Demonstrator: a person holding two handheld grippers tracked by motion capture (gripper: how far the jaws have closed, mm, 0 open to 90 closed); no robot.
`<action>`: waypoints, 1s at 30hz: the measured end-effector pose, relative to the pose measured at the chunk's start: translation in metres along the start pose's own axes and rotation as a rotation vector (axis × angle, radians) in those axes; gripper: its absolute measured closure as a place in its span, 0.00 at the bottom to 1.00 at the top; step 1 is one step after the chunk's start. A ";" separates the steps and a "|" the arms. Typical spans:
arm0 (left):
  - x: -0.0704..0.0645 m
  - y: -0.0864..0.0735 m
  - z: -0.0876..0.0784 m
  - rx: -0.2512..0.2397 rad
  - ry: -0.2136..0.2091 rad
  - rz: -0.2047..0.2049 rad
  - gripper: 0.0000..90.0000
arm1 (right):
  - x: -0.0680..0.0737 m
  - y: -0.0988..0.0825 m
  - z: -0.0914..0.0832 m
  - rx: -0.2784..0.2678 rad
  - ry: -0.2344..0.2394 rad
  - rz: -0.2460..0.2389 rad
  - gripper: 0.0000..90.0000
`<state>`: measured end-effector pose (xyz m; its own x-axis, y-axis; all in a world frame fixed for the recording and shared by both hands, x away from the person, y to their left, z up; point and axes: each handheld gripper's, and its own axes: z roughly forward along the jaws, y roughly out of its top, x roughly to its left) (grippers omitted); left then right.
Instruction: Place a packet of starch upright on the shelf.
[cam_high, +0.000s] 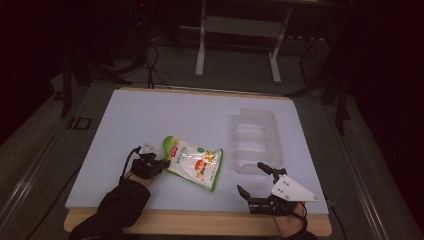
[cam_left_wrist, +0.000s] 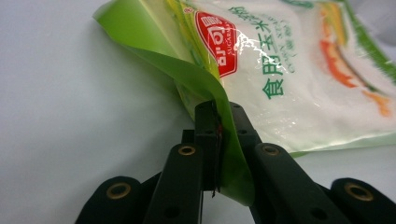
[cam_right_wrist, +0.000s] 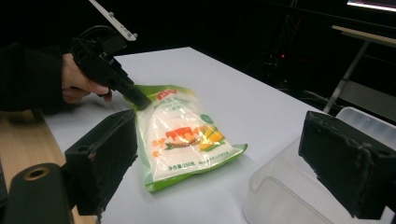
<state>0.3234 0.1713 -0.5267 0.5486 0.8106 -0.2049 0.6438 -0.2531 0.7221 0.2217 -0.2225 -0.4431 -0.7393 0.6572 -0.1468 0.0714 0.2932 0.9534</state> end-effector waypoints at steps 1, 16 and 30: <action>-0.001 0.002 -0.002 -0.008 -0.001 0.013 0.97 | 0.000 0.000 0.000 -0.004 -0.002 0.002 0.13; -0.018 0.018 -0.031 -0.079 -0.049 0.097 0.98 | -0.003 0.001 -0.003 -0.026 -0.025 0.011 0.14; -0.037 0.044 -0.048 -0.121 -0.056 0.172 0.98 | -0.004 0.001 -0.005 -0.040 -0.027 0.022 0.14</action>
<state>0.3062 0.1557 -0.4562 0.6756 0.7296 -0.1062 0.4713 -0.3166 0.8232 0.2215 -0.2280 -0.4398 -0.7194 0.6818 -0.1326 0.0600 0.2512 0.9661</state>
